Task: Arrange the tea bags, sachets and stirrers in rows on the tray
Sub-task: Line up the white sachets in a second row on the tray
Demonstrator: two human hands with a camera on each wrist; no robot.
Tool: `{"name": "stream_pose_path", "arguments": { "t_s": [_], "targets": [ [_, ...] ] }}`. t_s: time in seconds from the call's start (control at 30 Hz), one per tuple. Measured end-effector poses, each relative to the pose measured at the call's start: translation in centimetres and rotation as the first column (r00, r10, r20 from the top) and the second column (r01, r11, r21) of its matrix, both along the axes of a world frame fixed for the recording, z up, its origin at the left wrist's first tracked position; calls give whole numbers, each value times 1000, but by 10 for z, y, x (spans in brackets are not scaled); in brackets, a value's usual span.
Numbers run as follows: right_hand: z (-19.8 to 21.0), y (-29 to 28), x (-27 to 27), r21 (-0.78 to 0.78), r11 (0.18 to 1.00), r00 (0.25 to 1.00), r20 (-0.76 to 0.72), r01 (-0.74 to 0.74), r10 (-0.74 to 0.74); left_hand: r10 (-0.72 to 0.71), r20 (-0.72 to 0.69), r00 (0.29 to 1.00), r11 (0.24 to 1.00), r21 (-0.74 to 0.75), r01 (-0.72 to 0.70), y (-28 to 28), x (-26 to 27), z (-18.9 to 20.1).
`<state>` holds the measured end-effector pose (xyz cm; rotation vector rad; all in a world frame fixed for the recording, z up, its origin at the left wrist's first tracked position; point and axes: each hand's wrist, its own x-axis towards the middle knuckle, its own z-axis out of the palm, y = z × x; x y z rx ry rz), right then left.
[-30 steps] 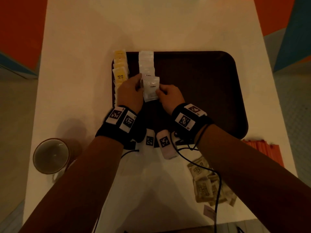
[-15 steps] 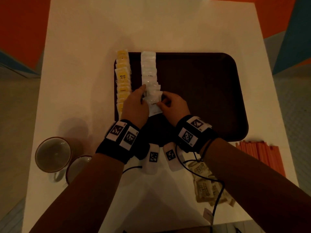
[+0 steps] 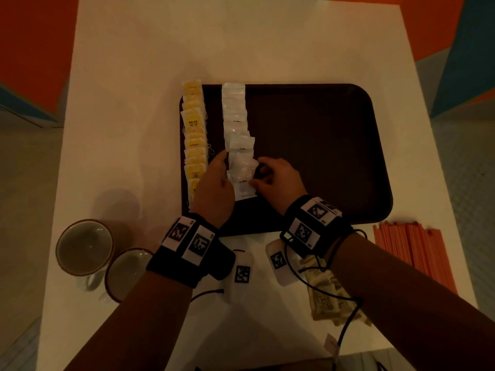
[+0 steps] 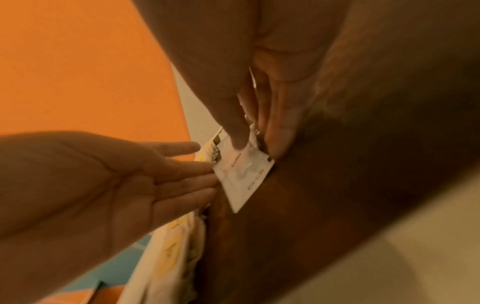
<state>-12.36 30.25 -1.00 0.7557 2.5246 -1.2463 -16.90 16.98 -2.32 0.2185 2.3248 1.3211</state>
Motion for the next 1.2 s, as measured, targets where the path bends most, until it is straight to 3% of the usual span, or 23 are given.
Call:
{"name": "stream_pose_path", "arguments": {
  "t_s": [0.2,0.43,0.83,1.2],
  "targets": [
    [-3,-5,3,-36,999,997,-79,-21,18,-29,12,1000,998,63,28,-1,-1,-1],
    [1,-4,4,-120,992,988,-138,48,-64,-48,65,997,990,133,39,0,-1,2],
    [-7,-4,-13,-185,980,991,-89,78,-96,-11,141,990,978,207,-19,13,-14,12],
    [-4,-8,-7,-154,988,994,-105,25,-41,18,206,978,987,150,-50,13,-20,5]
  ]
}}
